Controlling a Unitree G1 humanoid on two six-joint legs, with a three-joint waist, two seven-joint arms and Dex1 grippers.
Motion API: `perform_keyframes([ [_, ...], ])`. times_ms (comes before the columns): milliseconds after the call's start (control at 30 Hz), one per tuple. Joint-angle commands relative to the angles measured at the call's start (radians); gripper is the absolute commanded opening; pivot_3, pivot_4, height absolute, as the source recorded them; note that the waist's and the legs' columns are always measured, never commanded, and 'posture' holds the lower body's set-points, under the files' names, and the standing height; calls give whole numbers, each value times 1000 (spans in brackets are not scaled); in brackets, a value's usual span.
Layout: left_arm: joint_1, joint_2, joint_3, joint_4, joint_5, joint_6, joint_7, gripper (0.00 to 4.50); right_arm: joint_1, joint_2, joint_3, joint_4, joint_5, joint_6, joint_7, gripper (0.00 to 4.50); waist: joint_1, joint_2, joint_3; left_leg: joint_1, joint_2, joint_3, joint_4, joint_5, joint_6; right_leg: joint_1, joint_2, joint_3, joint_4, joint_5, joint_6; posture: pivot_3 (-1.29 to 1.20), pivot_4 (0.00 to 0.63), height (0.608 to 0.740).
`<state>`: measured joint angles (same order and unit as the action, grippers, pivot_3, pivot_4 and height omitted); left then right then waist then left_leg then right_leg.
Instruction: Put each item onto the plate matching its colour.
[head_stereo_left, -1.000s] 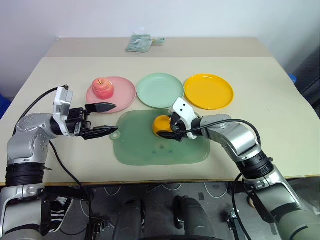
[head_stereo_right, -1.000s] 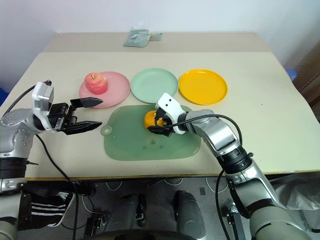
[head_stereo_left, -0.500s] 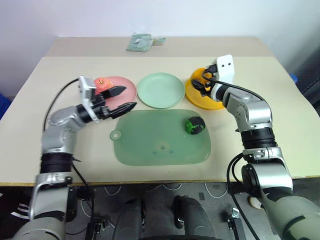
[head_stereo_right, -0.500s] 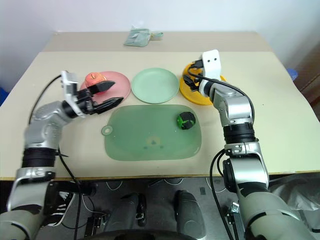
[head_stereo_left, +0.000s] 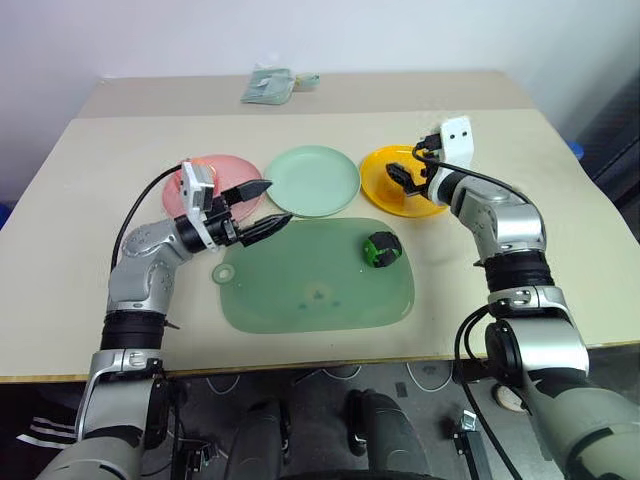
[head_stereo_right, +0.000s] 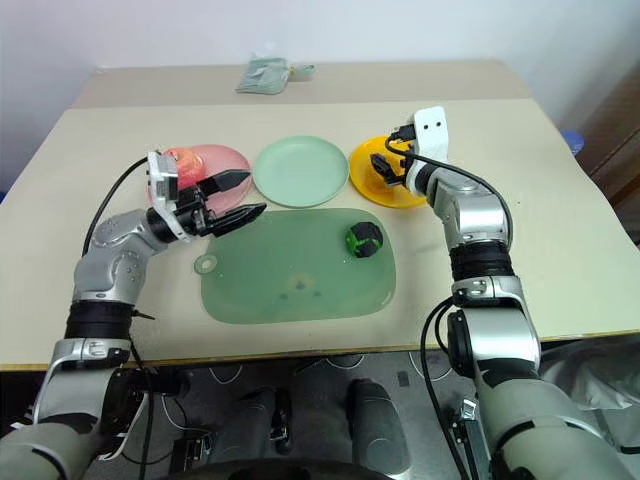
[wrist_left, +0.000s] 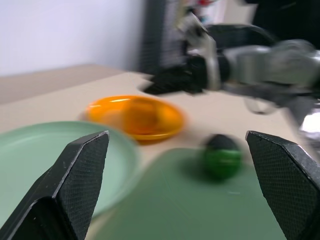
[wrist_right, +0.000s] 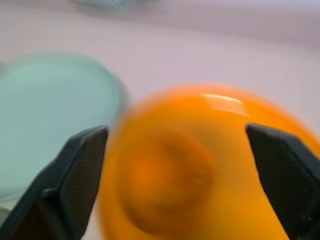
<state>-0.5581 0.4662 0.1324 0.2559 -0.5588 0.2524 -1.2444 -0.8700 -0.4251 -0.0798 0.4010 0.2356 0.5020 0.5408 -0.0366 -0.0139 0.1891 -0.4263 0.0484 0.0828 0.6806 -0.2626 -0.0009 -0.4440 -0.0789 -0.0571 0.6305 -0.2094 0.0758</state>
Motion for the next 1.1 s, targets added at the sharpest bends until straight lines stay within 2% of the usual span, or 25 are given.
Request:
perform_keyframes([
  [33, 29, 73, 30, -96, -115, 101, -120, 4500, 126, -85, 18, -321, 138, 62, 226, 4465, 6, 0, 0, 0, 0, -1, 0, 0, 0, 0, 0, 0, 0, 0, 0, 0, 150, 740],
  [133, 42, 128, 25, -89, -126, 129, -186, 4500, 257, -164, 13, -518, 224, 103, 342, 4465, 19, 0, 0, 0, 0, -1, 0, 0, 0, 1, 0, 0, 0, 0, 0, 0, 150, 740],
  [233, 41, 170, 14, -65, -115, 138, -235, 4500, 360, -240, 57, -609, 190, 88, 389, 4465, 24, 0, 0, 1, 0, 0, 2, 0, 0, 1, 0, 0, -1, -1, -1, 0, 150, 740],
  [300, 38, 190, -2, -46, -88, 129, -256, 4500, 394, -253, 77, -611, 151, 60, 370, 4465, 24, -1, 0, 1, 0, 0, 3, 0, 0, 1, 0, 0, -1, -2, -4, 0, 150, 740],
  [533, 24, 191, -7, -13, -69, 110, -283, 4500, 404, -256, 137, -502, 27, 0, 312, 4465, 24, -1, 0, 0, 0, 0, 3, 0, 0, 1, 0, 0, -1, -2, -4, 0, 150, 740],
  [1100, 28, 188, 8, -1, -60, 72, -268, 4500, 413, -225, 165, -457, 60, 111, 349, 4465, 25, -1, 0, 0, 0, 0, 3, 0, 0, 1, 0, 0, -1, -2, -3, 0, 150, 740],
])
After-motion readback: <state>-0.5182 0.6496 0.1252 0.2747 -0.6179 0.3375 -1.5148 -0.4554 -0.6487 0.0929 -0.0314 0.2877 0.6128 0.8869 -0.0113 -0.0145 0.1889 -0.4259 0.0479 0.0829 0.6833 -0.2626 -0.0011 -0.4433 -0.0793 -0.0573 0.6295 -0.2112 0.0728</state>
